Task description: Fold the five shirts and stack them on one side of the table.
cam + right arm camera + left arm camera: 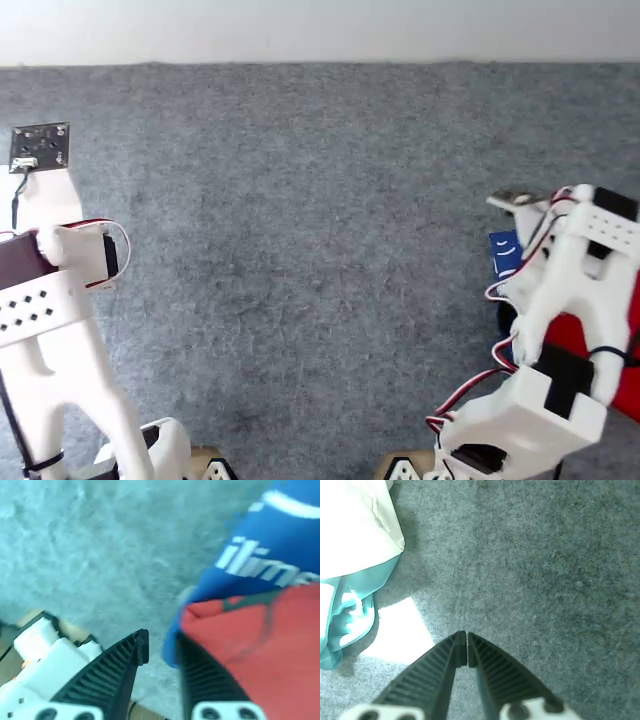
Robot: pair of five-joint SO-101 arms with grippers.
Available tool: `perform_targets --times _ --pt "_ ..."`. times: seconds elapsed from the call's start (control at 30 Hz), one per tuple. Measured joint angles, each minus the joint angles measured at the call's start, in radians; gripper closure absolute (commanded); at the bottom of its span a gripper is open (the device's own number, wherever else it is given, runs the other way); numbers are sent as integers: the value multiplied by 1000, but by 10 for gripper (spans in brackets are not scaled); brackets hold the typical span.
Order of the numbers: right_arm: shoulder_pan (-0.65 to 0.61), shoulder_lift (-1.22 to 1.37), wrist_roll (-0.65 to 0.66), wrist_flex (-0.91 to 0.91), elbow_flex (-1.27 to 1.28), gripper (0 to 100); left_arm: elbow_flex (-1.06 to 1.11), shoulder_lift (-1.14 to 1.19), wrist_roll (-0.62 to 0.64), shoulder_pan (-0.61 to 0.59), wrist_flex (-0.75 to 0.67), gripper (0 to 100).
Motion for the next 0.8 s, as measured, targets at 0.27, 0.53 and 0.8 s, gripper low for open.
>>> perform_targets --times 0.27,0.53,0.8 --pt "114 5 -193 -207 -199 936 0 0 0 0 0 985" --pt "84 95 -548 -276 -278 742 0 0 0 0 0 985" --pt "-8 207 -818 -276 -313 742 0 0 0 0 0 985"
